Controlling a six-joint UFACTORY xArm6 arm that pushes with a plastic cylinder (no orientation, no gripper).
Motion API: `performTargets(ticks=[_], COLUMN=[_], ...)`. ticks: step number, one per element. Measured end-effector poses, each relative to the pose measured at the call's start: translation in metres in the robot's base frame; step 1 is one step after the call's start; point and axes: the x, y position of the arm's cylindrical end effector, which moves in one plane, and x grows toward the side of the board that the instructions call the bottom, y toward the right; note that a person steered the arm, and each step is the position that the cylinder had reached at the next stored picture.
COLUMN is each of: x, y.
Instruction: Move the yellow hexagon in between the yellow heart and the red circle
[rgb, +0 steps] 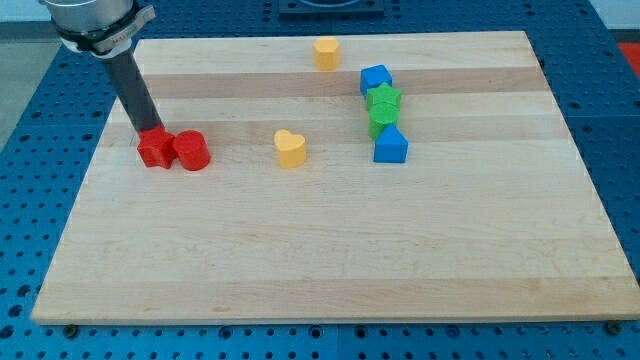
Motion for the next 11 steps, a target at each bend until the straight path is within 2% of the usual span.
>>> performTargets(ticks=[2,3,8,9,11], x=[0.001,-0.031,-0.170,-0.189,-0.196], y=[0.000,0.000,0.083,0.109,0.163])
